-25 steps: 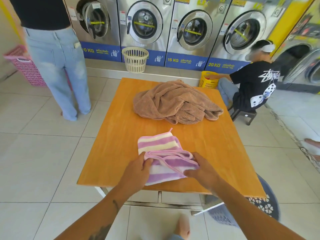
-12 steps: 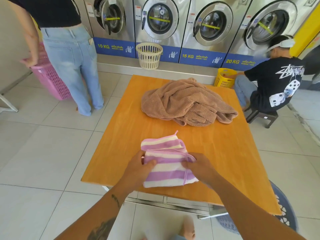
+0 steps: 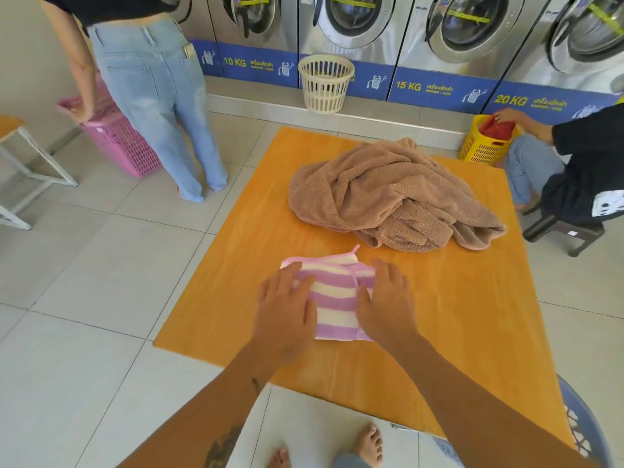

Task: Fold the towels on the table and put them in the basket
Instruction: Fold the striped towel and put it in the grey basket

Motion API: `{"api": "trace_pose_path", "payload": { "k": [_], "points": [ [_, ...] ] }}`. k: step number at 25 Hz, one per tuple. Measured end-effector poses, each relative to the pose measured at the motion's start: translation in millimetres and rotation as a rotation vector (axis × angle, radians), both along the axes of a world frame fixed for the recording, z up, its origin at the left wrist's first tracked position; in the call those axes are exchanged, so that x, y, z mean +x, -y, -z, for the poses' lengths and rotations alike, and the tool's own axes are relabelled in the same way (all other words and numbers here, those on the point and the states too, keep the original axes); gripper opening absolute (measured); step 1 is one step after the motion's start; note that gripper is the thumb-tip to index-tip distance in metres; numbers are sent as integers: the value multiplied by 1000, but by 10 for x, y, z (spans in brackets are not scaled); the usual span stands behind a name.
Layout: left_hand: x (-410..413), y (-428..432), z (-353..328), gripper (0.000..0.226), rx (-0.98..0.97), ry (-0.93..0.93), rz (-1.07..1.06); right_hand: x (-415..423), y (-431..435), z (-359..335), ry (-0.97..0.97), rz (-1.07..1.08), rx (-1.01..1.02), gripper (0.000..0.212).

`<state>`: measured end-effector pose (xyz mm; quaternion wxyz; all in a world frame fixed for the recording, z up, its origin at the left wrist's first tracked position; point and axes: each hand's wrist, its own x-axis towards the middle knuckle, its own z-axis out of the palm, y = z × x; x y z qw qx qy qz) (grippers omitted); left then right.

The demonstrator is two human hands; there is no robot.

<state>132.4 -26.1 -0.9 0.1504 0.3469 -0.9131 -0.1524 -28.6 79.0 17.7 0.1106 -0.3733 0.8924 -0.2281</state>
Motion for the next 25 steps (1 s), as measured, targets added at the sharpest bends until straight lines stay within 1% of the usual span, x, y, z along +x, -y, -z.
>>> {"api": "trace_pose_path", "payload": {
  "k": [1, 2, 3, 4, 5, 7, 9, 12, 14, 15, 16, 17, 18, 19, 20, 21, 23, 24, 25],
  "points": [
    [-6, -46, 118, 51, -29, 99, 29, 97, -77, 65, -99, -92, 31, 56],
    [-18, -66, 238, 53, -22, 183, 25, 166, -141, 132, -149, -182, 87, 62],
    [-22, -73, 322, 55, 2, 245, 17, 203, -183, 191, -127, -226, 140, 66],
    [-21, -76, 367, 57, 28, 275, 9, 204, -192, 235, -64, -225, 161, 68],
    [-25, -78, 391, 57, 54, 262, 2, 177, -170, 243, 9, -202, 135, 68],
    [-65, -61, 327, 56, 139, 177, -23, 122, -43, 210, 84, -220, 12, 64],
    [-120, -58, 189, 53, 166, 36, -37, 97, 97, 120, 94, -278, -105, 64],
    [-141, 32, 35, 53, 151, -201, -16, 20, 215, 29, 37, -314, -251, 62],
    [-151, 138, 4, 51, 118, -278, -35, -45, 276, 23, -3, -260, -276, 58],
    [-156, 189, 18, 51, 95, -254, -53, -65, 308, 30, -61, -221, -225, 56],
    [-162, 223, 50, 52, 73, -175, -71, -84, 330, 59, -156, -185, -111, 54],
    [-168, 244, 91, 55, 70, -70, -89, -101, 342, 109, -239, -166, 44, 55],
    [-169, 255, 132, 60, 103, 29, -97, -111, 337, 157, -278, -167, 186, 57],
    [-169, 265, 167, 64, 159, 87, -92, -118, 335, 201, -280, -184, 274, 60],
    [-171, 274, 176, 67, 217, 91, -80, -125, 339, 226, -266, -205, 302, 62],
    [-179, 292, 160, 68, 249, 54, -67, -135, 353, 234, -250, -230, 297, 64],
    [-223, 340, 126, 65, 202, -40, -41, -160, 403, 247, -276, -293, 265, 66],
    [-254, 357, 132, 62, 156, -42, -37, -174, 429, 263, -300, -312, 272, 65],
    [-280, 362, 153, 62, 129, 5, -43, -192, 449, 291, -294, -317, 308, 64]
  ]
}}
